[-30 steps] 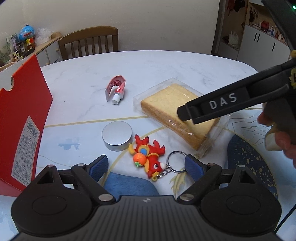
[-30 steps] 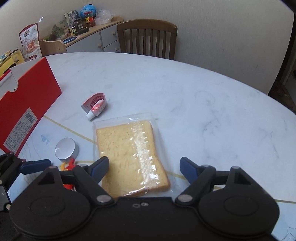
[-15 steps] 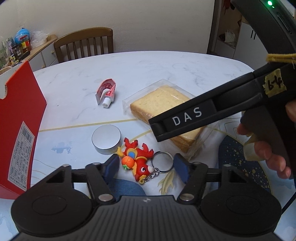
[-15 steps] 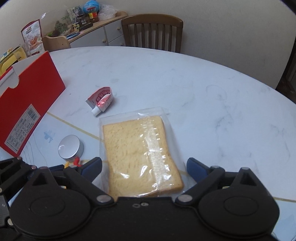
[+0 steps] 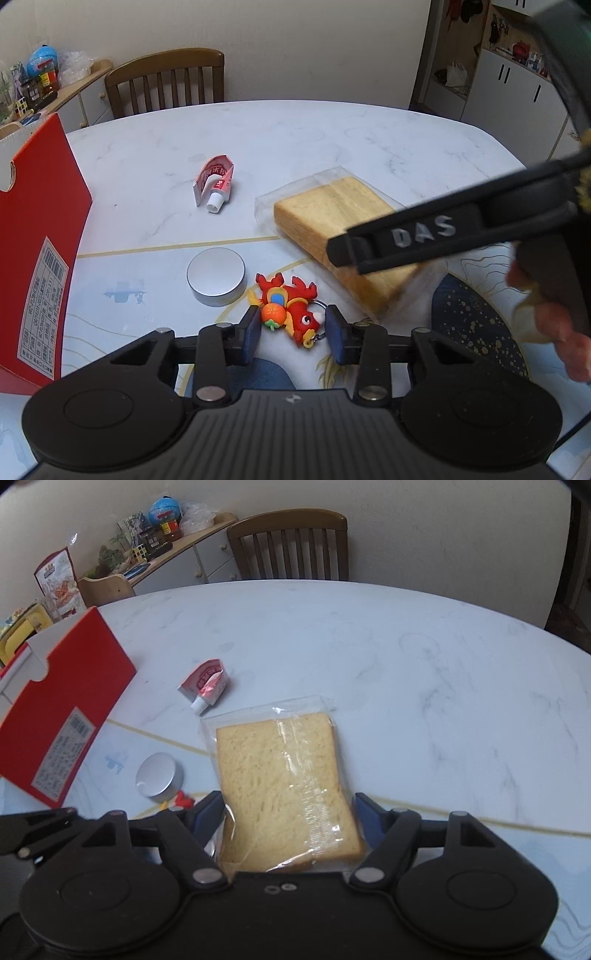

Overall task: Organize objects
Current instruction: 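Close the right tool on the bagged bread while the left tool grasps the dragon keyring, then carry the bread and dragon keyring over into the red box with both tools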

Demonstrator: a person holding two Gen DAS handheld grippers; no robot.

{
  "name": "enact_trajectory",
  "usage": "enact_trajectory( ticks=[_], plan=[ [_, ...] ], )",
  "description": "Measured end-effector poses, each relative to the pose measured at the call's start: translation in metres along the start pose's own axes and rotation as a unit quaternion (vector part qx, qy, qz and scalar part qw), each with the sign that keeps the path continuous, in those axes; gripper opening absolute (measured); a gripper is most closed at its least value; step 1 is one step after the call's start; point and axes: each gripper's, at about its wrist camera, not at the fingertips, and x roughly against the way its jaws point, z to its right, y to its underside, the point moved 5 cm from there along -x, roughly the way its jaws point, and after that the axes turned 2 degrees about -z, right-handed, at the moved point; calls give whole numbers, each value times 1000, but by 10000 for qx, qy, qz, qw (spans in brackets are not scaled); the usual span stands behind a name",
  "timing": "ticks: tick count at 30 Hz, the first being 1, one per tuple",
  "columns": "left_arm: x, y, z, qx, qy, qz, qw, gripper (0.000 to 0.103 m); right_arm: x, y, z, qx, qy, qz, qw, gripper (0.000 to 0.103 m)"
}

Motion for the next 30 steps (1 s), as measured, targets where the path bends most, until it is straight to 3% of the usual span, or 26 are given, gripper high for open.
enact_trajectory(
  ticks=[14, 30],
  plan=[
    [32, 10, -3, 39, 354, 11, 9994, 36, 60, 36, 1, -447, 163, 139, 9988, 73],
    [106, 10, -31, 44, 748, 233, 9969, 36, 119, 52, -50, -684, 216, 397, 9966, 73]
  ],
)
